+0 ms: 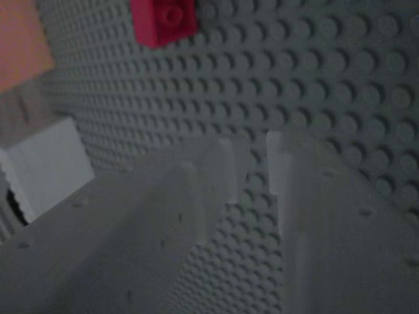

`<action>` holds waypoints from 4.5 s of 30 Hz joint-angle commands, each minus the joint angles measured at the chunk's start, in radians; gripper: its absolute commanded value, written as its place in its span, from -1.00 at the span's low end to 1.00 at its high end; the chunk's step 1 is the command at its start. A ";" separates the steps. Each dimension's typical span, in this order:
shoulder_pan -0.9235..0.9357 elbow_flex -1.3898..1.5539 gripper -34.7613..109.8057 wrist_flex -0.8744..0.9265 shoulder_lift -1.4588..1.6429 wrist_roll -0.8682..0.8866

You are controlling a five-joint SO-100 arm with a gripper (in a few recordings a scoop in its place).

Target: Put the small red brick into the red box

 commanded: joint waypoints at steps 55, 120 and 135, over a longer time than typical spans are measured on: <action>0.164 -0.971 -0.13 -0.086 -1.468 -0.044; 0.371 -2.098 -0.46 -0.624 -2.301 -0.192; 0.367 -2.115 -0.33 -0.701 -2.347 -0.225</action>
